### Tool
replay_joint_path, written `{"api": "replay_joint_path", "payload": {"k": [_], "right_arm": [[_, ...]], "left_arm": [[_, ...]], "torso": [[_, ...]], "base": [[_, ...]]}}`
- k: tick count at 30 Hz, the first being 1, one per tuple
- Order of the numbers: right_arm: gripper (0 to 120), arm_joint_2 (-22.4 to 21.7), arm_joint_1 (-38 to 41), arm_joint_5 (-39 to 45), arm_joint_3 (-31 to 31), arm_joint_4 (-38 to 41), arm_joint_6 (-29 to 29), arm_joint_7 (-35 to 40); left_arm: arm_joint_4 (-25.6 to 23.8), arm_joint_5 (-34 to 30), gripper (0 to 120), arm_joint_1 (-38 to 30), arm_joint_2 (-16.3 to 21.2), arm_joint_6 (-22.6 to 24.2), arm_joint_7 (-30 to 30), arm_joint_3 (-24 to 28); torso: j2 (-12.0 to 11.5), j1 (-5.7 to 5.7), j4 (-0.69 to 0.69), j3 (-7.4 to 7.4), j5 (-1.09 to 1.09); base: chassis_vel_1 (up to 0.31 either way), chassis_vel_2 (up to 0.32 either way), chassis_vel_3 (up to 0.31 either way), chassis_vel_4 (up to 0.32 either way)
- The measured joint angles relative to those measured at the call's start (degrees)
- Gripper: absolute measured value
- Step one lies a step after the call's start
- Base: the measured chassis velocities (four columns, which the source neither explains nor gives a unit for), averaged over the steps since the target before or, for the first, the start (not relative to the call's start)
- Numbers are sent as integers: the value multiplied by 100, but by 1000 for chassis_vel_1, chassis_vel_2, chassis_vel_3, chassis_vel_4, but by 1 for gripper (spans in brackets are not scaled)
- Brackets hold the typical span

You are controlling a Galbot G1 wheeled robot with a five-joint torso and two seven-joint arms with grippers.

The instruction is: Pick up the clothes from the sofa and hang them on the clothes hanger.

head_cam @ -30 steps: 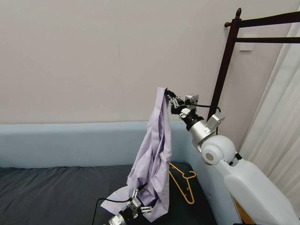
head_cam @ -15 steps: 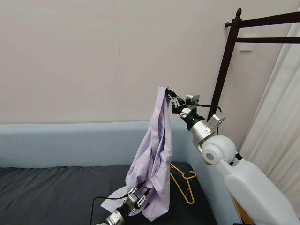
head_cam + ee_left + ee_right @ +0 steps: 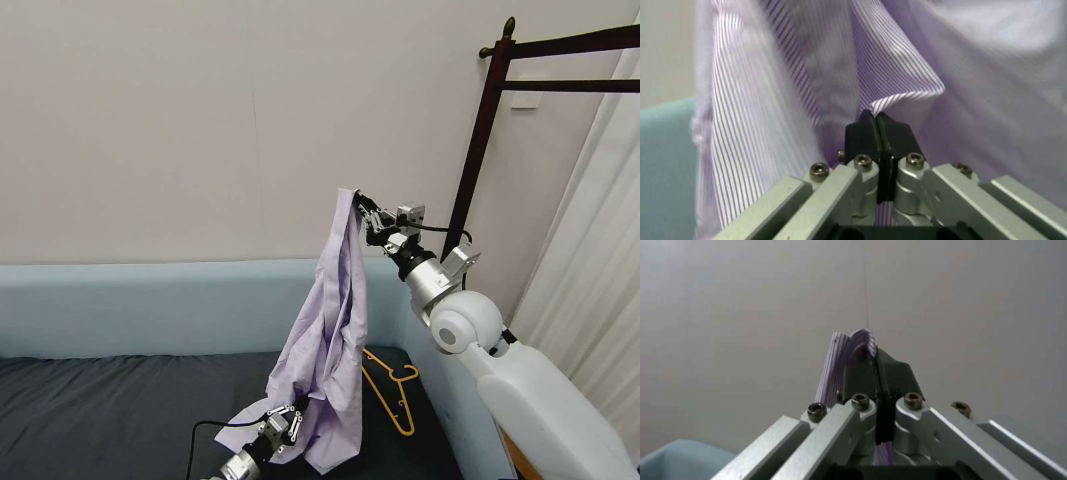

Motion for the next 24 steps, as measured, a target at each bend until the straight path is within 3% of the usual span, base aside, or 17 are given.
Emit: {"api": "replay_joint_path", "payload": {"k": [4, 7, 8, 12, 17, 24], "right_arm": [[0, 2, 54, -132, 36, -170, -100, 471], [0, -27, 71, -246, 151, -369, -201, 809], [0, -27, 71, -246, 151, -369, -201, 809], [0, -101, -119, -231, 379, -265, -402, 979], [0, -232, -407, 100, 641, 213, -614, 982], [0, -346, -661, 1015, 810, 895, -723, 830]], "left_arm": [[-532, -680, 0, 210, 187, -252, 709, -312], [-1243, -1724, 0, 488, 556, -305, 1311, -647], [-1243, -1724, 0, 488, 556, -305, 1311, -647], [-1724, -2744, 0, 717, 785, -249, 1743, -1153], [-1581, -3114, 0, 634, 834, -177, 1765, -1520], [-944, -2765, 0, 356, 764, 48, 1183, -1394]], "torso": [[0, 0, 1, 0, 0], [0, 0, 1, 0, 1], [0, 0, 1, 0, 1], [0, 0, 1, 0, 1], [0, 0, -1, 0, 1], [0, 0, 1, 0, 0]], "base": [[0, 0, 0, 0], [0, 0, 0, 0], [0, 0, 0, 0], [0, 0, 0, 0], [0, 0, 0, 0], [0, 0, 0, 0]]}}
